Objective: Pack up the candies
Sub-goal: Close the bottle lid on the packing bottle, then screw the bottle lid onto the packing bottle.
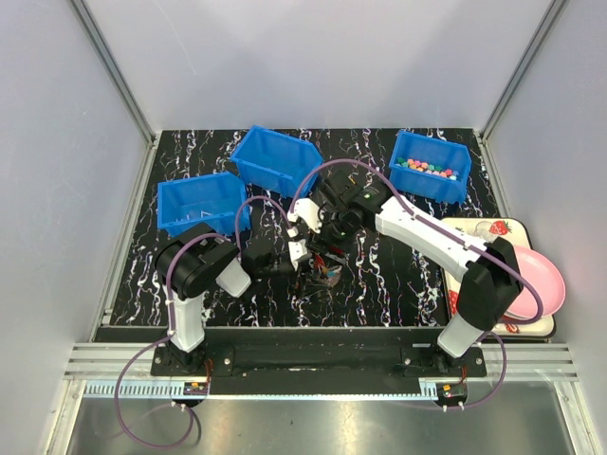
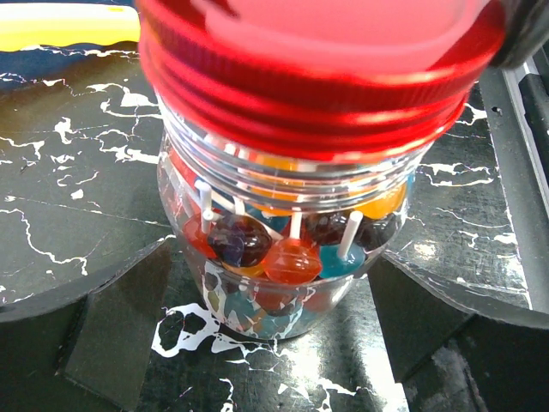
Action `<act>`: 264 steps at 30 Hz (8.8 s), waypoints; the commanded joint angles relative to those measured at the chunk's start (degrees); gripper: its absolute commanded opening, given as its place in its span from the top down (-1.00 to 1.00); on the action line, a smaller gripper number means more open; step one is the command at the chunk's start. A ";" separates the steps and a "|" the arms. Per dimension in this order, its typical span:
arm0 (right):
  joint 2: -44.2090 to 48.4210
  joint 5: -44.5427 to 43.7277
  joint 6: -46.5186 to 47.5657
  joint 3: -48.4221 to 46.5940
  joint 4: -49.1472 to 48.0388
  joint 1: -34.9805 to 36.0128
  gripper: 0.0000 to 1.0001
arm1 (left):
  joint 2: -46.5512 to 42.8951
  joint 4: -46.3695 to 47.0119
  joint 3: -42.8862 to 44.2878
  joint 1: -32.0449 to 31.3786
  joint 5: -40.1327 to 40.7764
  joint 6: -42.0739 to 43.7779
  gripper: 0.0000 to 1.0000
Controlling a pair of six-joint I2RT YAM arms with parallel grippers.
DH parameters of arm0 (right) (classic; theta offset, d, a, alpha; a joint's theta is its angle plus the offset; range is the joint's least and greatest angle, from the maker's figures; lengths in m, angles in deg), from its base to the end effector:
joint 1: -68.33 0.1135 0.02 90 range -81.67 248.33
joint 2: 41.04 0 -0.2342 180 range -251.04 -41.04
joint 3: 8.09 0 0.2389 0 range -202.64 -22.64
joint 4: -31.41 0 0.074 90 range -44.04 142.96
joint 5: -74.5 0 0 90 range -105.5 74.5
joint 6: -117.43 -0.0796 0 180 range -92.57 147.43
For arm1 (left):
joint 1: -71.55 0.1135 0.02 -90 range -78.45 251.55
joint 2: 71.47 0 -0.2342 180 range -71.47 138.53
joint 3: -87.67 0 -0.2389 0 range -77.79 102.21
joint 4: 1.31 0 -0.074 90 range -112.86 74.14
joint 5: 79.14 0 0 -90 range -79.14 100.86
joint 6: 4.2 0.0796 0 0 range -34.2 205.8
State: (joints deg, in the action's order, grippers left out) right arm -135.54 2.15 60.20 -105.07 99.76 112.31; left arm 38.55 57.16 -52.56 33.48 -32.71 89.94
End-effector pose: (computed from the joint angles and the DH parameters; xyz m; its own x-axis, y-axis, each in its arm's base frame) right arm 0.2267 0.2523 0.2206 -0.1457 -0.8574 -0.4935 -0.9869 0.1612 0.0114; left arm 0.2101 -0.2342 0.0818 -0.0897 0.1367 -0.9865 0.9870 0.1449 -0.0697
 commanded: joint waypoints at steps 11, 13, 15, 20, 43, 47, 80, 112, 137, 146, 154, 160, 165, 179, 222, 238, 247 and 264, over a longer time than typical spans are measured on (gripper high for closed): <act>-1.92 -0.07 -1.05 -1.59 -1.51 1.28 -0.23 | -0.07 14.26 0.52 0.36 0.07 0.16 -0.98; -0.96 0.37 -0.87 -2.11 -1.33 1.28 -0.35 | -0.07 14.26 0.52 0.36 -0.02 0.08 -0.98; -0.25 1.16 -0.35 -2.99 -0.29 1.19 -0.42 | 0.02 14.35 0.61 0.36 -0.02 0.16 -0.98; 1.16 1.51 0.89 -5.98 1.74 1.19 -0.75 | 0.11 14.26 0.52 0.36 -0.20 0.16 -0.98; -6.13 23.64 2.73 -12.22 1.22 -10.23 -0.20 | 0.11 14.35 0.61 0.36 -0.29 0.43 -0.98; -10.00 26.73 3.00 -13.89 3.32 -10.50 0.36 | 0.11 14.26 0.61 0.36 -0.55 0.34 -0.98; -7.72 25.42 4.41 -5.98 4.73 -13.23 0.59 | -0.07 13.12 1.22 0.36 0.42 -0.80 -0.82; -5.61 23.75 3.44 -3.35 3.94 -13.14 0.58 | 3.98 16.99 4.82 -1.57 -5.30 -3.44 -0.16; 4.14 18.74 5.89 6.76 8.24 -13.40 0.67 | 3.10 13.03 5.44 -1.49 -2.31 -2.03 0.53; 5.73 17.94 5.02 0.62 8.16 -13.31 0.64 | 3.01 12.77 5.62 -1.57 -2.66 -2.21 0.58; -6.30 25.94 3.88 -10.02 6.41 -13.31 0.60 | 2.83 13.03 5.44 -1.49 -2.66 -2.12 0.59; -12.37 30.07 5.02 -13.19 7.63 -13.23 0.60 | 2.83 12.77 5.44 -1.49 -2.31 -1.86 0.59; -12.47 30.08 6.16 -10.91 8.25 -13.23 0.61 | 2.83 12.68 5.53 -1.40 -2.48 -2.12 0.59; -7.28 24.54 6.26 -5.10 6.41 -13.49 0.60 | 2.75 12.24 5.70 -1.49 -2.22 -2.21 0.64; -6.23 24.80 4.40 -2.65 7.02 -15.42 0.61 | 2.48 11.01 5.97 -1.49 -1.69 -1.94 0.78; 0.01 23.22 5.72 3.59 9.74 -16.92 0.63 | 2.40 9.78 6.32 -1.40 -1.52 -1.68 0.88; 3.09 21.90 5.90 5.00 11.50 -16.92 0.63 | 2.40 9.60 6.32 -1.40 -1.78 -1.68 0.91; -12.01 30.60 4.40 -16.70 11.85 -16.65 0.58 | 2.22 9.25 6.49 -1.40 -1.60 -1.59 0.93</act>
State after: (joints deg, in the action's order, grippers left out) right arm -142.71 28.03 64.73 -118.23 110.36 95.27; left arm 42.70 56.63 -47.75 31.86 -35.33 87.42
